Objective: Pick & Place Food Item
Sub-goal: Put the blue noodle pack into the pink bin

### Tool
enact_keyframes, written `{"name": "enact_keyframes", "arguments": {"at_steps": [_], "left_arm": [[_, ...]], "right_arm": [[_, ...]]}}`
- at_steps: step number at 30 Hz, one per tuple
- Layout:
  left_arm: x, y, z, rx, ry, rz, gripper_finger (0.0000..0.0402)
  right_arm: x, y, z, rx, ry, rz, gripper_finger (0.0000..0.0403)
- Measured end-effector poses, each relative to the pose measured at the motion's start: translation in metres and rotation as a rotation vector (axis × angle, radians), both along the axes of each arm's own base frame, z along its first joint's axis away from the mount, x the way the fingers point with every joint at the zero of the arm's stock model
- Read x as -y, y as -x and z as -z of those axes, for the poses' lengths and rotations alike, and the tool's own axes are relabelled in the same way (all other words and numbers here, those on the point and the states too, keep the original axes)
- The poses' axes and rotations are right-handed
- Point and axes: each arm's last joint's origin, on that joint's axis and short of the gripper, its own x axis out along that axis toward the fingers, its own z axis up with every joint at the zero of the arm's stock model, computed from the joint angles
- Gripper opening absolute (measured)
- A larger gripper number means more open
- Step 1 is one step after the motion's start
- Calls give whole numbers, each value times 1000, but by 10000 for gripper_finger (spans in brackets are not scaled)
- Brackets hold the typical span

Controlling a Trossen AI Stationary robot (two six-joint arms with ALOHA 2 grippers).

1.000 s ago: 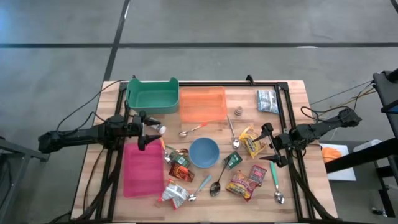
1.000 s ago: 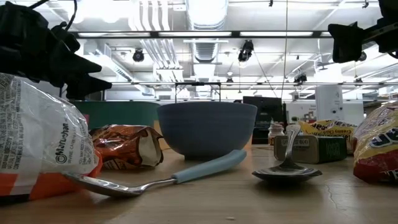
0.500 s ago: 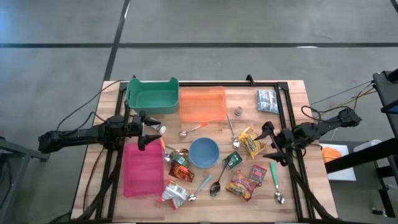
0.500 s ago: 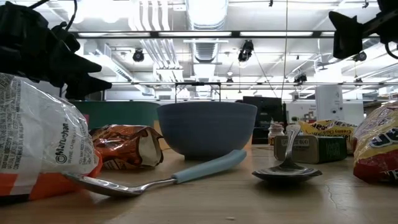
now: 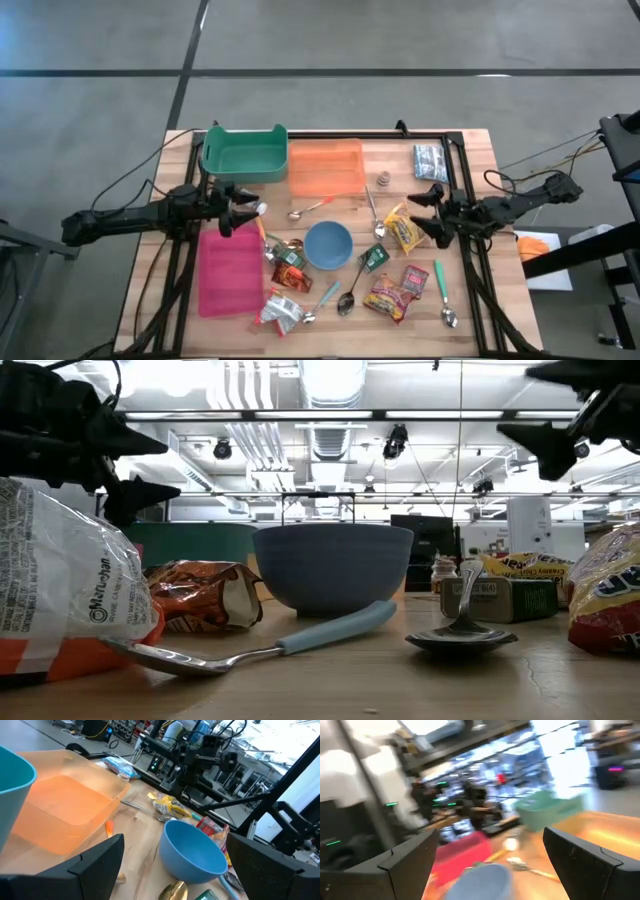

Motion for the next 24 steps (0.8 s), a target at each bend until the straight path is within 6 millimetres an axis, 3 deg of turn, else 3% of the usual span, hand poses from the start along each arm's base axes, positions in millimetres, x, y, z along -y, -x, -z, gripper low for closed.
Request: {"name": "enact_keyframes", "arguments": {"at_steps": [4,13,18,24], "left_arm": [[0,0,-2,21,-7,3,352],[0,0,-2,24,-11,-10,352],[-1,0,-3,15,10,-22,352],[-1,0,-4,9,13,-23,352]], "right_arm": [[2,1,-19,-65,24,62,360],[7,-1,-64,-459,47,311,359],[6,-18,-75,-613,90,435,359],[14,-43,-66,-909,157,555,359]]}}
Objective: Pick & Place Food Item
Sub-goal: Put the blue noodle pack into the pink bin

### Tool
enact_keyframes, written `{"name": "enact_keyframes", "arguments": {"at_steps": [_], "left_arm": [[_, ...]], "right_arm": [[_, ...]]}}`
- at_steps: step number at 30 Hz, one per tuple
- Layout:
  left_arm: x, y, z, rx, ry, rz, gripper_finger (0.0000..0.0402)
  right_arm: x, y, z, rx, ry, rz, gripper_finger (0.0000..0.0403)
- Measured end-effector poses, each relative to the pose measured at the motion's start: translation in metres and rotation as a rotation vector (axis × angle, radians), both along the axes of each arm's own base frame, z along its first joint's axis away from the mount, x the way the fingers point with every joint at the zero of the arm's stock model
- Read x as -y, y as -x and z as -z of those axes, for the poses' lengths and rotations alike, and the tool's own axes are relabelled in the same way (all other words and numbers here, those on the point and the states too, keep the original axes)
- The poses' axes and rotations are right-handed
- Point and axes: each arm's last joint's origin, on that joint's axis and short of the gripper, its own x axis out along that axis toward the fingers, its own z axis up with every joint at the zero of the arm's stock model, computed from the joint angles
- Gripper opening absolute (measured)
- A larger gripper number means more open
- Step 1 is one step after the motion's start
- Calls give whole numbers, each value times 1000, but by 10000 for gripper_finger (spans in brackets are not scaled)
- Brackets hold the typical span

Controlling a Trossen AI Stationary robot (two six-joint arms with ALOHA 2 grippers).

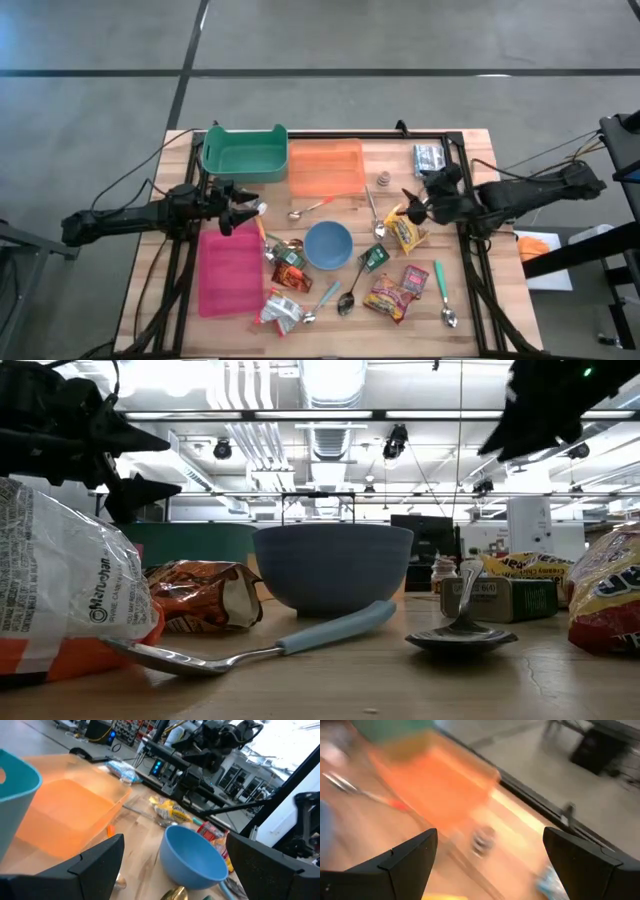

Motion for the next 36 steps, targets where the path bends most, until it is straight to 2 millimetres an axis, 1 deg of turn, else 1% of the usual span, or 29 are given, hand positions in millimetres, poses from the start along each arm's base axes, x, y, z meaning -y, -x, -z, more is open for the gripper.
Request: {"name": "enact_keyframes", "arguments": {"at_steps": [4,11,15,18,25,30,33,36], "left_arm": [[0,0,0,1,-8,1,352],[0,0,0,1,-20,2,352],[0,0,1,-7,-14,2,352],[0,0,1,-10,-1,4,352],[0,0,4,-35,10,4,352],[0,0,4,-38,12,4,352],[0,0,5,-42,12,4,352],[0,0,5,-44,13,4,352]], "right_arm": [[15,-11,15,-195,-16,85,359],[52,-18,43,-409,-84,235,359],[68,-20,58,-482,-106,324,359],[78,-24,69,-522,-121,341,359],[97,-23,98,-659,-170,431,359],[107,-25,111,-714,-201,455,358],[112,-27,118,-728,-210,463,344],[115,-28,123,-742,-224,463,313]]}}
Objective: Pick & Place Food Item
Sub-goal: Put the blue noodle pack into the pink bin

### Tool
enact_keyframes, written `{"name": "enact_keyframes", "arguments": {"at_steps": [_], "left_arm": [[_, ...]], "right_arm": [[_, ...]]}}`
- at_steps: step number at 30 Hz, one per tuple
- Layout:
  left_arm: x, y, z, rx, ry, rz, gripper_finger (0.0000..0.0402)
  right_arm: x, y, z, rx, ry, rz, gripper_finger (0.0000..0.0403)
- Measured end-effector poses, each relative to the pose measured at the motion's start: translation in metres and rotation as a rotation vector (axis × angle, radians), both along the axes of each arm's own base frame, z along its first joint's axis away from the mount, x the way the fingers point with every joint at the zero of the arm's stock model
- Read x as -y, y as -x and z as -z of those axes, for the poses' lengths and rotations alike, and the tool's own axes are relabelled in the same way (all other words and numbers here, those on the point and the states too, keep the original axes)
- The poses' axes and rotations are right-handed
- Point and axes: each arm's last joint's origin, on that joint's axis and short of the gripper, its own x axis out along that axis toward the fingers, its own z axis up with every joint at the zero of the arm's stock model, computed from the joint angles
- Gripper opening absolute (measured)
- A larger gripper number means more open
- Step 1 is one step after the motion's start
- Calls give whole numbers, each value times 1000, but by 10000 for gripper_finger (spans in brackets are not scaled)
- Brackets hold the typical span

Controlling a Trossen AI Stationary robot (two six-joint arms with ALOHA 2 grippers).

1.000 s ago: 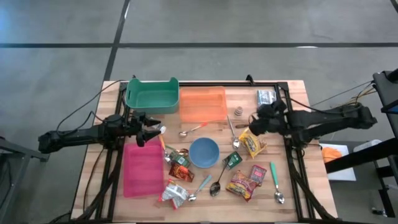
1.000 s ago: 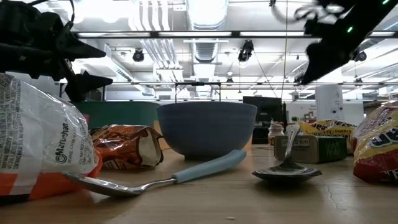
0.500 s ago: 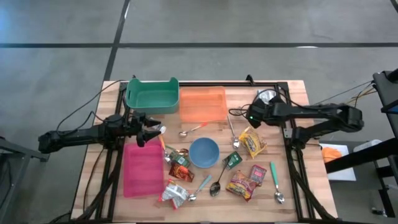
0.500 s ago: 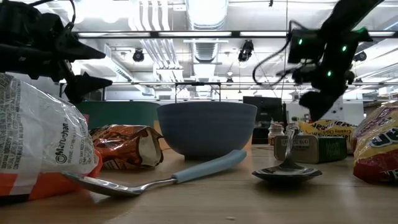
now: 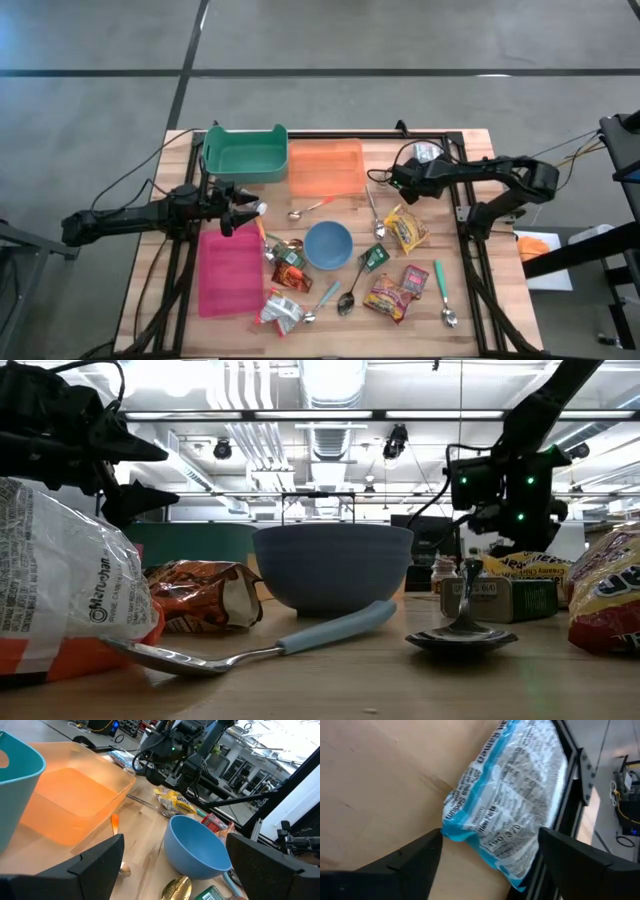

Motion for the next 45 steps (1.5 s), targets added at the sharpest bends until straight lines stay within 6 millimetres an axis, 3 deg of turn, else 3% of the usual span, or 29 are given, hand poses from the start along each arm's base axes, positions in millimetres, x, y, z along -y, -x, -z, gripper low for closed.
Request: {"name": "enact_keyframes", "arguments": {"at_steps": [14,27,38,45], "left_arm": [[0,0,0,-5,1,0,352],[0,0,1,-14,3,0,352],[0,0,4,-26,9,0,352],[0,0,4,-24,32,-4,352]], "right_arm": [[5,1,8,-31,-22,18,142],[5,1,7,-31,-14,19,16],[3,3,6,-45,-61,22,8],[-6,4,-11,45,-76,-11,8]]}}
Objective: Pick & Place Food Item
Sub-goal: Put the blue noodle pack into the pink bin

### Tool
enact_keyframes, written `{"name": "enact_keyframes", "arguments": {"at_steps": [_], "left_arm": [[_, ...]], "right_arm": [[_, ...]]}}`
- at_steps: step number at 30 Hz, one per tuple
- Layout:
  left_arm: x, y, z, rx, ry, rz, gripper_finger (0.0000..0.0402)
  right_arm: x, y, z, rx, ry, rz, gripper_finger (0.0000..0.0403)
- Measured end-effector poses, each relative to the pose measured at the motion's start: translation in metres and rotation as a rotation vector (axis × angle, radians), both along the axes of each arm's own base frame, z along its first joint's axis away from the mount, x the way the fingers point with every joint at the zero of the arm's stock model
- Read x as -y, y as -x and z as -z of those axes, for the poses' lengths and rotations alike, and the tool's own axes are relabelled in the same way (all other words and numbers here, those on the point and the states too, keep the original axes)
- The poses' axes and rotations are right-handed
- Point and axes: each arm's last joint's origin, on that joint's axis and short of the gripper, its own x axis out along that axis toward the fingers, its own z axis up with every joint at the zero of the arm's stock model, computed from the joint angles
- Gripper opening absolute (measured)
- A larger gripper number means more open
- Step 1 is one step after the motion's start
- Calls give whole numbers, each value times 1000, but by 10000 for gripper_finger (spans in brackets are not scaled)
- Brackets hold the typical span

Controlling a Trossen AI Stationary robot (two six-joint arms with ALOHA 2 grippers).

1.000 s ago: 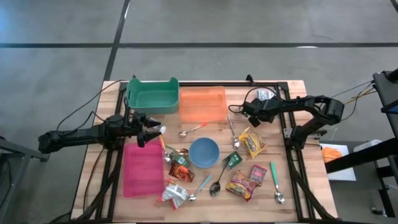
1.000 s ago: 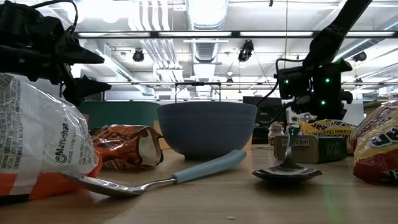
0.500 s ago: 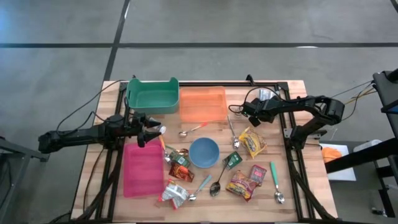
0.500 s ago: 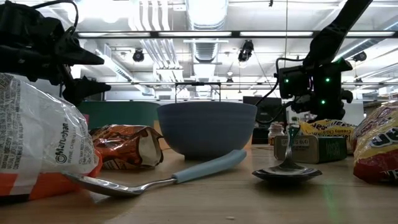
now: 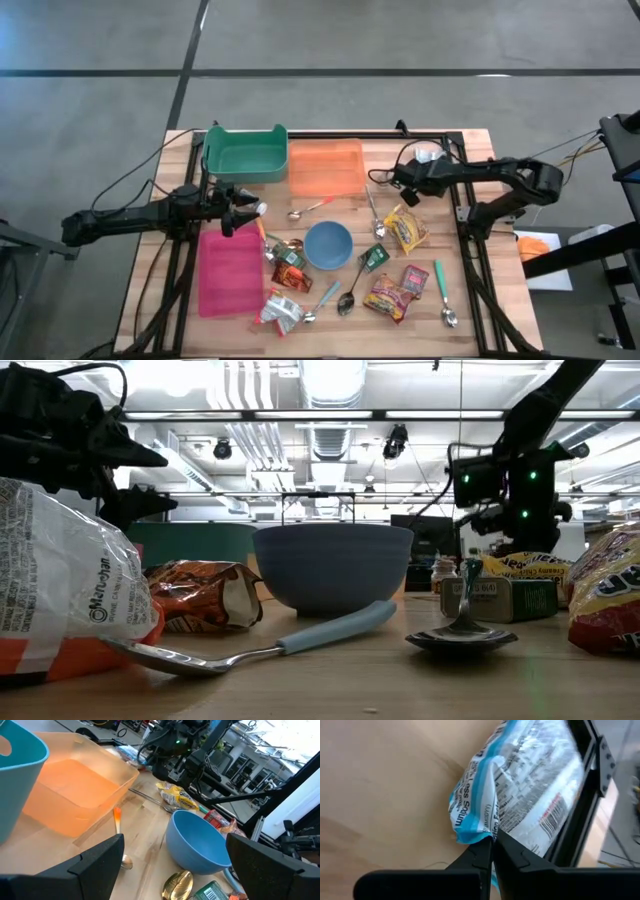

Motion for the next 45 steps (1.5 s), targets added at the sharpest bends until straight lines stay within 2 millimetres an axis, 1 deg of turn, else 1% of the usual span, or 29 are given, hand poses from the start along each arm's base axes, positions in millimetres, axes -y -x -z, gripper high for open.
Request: {"name": "enact_keyframes", "arguments": {"at_steps": [5,12,18,26,31,39,42,45], "left_arm": [[0,0,0,2,4,-1,352],[0,0,0,1,30,3,352],[0,0,0,1,29,3,352],[0,0,0,7,27,4,352],[0,0,-1,15,23,5,352],[1,0,-3,33,22,23,352],[1,-1,-3,38,21,36,352],[2,-1,-4,48,19,58,352]], "right_arm": [[-7,4,-21,141,-1,-23,8],[-18,16,-52,354,-10,-60,8],[-32,26,-73,549,-78,-143,8],[-51,33,-88,713,-199,-270,8],[-60,36,-93,758,-212,-313,8],[-69,38,-99,814,-221,-356,8],[-72,37,-106,847,-219,-381,8],[-75,33,-116,914,-210,-424,8]]}}
